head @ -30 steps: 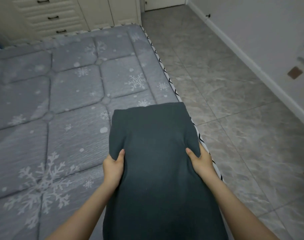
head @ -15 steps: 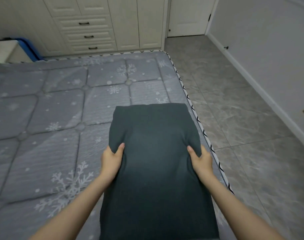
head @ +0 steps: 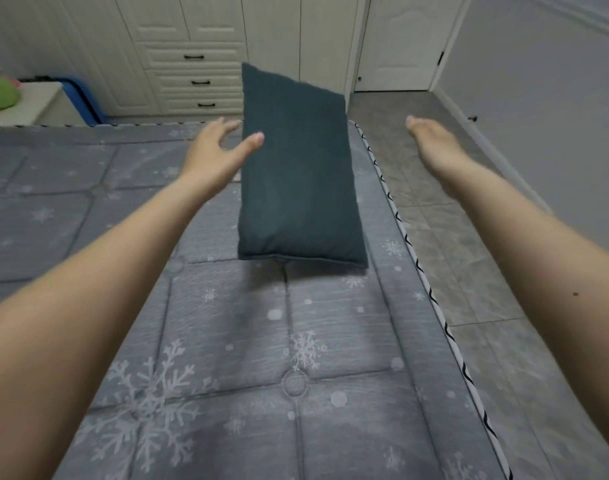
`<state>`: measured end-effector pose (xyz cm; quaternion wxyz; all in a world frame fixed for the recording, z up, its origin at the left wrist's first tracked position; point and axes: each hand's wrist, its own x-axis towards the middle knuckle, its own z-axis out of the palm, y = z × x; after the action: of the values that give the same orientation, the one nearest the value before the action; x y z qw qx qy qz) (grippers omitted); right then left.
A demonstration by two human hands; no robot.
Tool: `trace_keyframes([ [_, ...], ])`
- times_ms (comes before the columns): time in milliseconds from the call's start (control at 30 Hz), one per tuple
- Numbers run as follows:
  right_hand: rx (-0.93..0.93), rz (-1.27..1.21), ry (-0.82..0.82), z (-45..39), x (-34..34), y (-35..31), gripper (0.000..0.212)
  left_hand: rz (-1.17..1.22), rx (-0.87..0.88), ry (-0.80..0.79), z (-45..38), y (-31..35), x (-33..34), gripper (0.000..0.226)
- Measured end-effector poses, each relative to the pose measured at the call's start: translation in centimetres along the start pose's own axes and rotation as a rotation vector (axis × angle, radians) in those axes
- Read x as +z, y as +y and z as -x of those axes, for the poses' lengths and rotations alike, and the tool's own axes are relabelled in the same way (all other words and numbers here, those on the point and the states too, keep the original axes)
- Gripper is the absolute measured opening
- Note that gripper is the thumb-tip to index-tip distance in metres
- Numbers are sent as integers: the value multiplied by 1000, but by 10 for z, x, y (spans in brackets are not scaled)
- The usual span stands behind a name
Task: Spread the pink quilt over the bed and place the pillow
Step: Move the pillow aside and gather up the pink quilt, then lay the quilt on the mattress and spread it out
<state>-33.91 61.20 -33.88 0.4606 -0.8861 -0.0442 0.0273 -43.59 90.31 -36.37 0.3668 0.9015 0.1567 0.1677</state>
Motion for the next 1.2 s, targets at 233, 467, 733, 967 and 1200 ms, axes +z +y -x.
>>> trace_keyframes([
  [233, 34, 15, -167, 41, 58, 28, 49, -62, -81, -24, 48, -47, -3, 67],
  [467, 26, -105, -339, 105, 80, -50, 44, 92, -106, 57, 98, -18, -76, 58],
  [733, -73, -327, -640, 215, 110, -173, 46, 254, -226, 362, 238, -2, -225, 34],
  [967, -223, -436, -1044, 378, 171, -274, 38, 323, -373, 772, 420, -34, -354, 21],
  [1200, -197, -510, -1585, 600, 264, -354, 43, 286, -527, 1274, 659, -68, -480, 26],
])
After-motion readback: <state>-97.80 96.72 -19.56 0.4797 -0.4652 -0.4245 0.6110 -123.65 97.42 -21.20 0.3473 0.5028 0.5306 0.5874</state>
